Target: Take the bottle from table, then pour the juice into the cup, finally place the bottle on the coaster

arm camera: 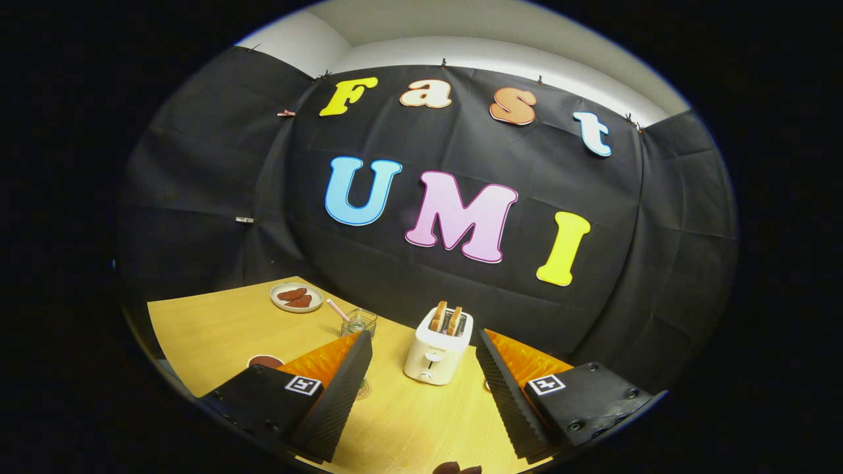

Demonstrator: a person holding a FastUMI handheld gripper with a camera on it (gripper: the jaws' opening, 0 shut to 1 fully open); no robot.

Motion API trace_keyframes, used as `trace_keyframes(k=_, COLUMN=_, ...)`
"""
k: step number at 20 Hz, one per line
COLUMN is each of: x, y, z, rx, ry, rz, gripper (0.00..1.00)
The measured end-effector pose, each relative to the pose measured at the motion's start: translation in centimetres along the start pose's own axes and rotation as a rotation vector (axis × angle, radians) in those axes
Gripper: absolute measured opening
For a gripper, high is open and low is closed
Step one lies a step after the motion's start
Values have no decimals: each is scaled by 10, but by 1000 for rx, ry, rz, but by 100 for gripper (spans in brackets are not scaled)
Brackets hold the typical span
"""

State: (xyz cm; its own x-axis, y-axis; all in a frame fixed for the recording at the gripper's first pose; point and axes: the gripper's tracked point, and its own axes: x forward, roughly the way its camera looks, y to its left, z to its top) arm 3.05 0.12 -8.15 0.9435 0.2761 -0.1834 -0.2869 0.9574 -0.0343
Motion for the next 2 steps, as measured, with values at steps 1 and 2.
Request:
trace_keyframes(k=1, x=-2, y=0, z=0, rx=3, ry=2, rz=-4, gripper=97)
trace_keyframes(k=2, x=-4, y=0, z=1, rx=4, ry=3, rz=-7, gripper=97)
